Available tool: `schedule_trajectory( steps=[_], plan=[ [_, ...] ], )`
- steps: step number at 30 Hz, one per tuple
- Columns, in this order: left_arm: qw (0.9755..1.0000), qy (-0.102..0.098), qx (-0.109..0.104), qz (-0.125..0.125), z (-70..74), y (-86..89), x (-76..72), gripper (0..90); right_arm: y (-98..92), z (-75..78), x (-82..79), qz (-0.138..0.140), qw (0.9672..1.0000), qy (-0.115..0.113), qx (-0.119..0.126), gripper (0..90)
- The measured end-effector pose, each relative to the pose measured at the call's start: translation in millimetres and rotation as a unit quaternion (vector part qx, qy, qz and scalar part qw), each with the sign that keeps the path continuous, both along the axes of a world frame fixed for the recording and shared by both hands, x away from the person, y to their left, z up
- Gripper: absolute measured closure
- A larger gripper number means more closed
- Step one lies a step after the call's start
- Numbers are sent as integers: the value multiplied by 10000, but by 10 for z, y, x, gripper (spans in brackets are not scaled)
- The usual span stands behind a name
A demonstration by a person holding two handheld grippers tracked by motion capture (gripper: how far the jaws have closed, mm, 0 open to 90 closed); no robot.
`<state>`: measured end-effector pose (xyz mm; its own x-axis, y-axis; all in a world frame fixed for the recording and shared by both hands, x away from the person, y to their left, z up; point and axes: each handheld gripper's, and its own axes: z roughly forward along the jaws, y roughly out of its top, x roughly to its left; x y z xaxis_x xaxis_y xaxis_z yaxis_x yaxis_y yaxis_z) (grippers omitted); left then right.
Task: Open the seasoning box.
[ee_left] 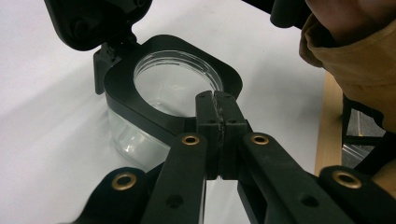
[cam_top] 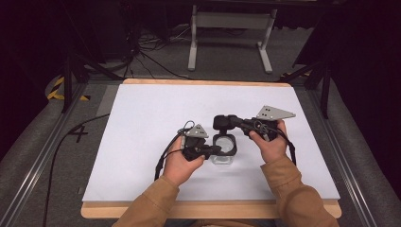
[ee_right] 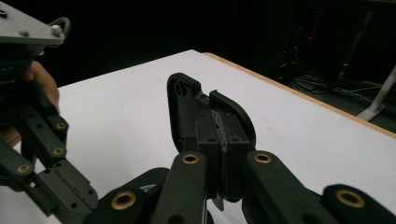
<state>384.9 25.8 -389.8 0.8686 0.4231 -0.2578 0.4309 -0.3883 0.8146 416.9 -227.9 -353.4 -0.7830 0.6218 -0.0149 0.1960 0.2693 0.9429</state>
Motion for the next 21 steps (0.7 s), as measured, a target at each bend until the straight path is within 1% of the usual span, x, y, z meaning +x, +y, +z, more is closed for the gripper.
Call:
schedule_trajectory(
  steps=[1,4,7,8,9,10,11,12,13,14,15,17,19,21],
  plan=[
    [10000,-22,1,0,1,3,2,900,5,-3,9,-26,10000,10,9,893],
    [10000,21,-27,43,-3,12,-8,900,7,-12,36,-98,9999,11,24,893],
    [10000,17,8,63,3,25,-18,900,5,-21,53,-175,9998,-13,24,893],
    [9999,85,75,65,8,29,-20,900,3,-23,57,-196,9998,-11,26,893],
    [9991,185,387,1,8,28,-10,900,-2,-26,64,-235,9997,-5,27,891],
    [9985,135,522,16,-32,18,-20,900,-10,-27,67,-290,9996,-5,-2,891],
    [9981,16,619,70,-38,26,-30,900,-29,-30,73,-338,9994,38,11,885],
    [9976,-100,672,159,-38,37,-37,900,-36,-31,74,-340,9994,49,63,883],
    [9988,-28,487,110,-25,59,-27,900,-50,-23,70,-313,9995,53,94,880],
    [9988,-28,487,110,-25,59,-27,900,-50,-23,70,-313,9995,53,94,880],
    [9993,33,352,107,22,86,-39,899,-73,17,42,-277,9995,7,150,870],
    [9992,-21,390,80,61,109,-54,889,-90,58,9,-235,9995,-36,203,863],
    [9993,-19,370,106,104,147,-73,865,-114,97,-21,-223,9995,-70,225,847],
    [9992,-12,361,149,120,169,-78,853,-136,125,-40,-195,9995,-50,244,842]
  ],
)
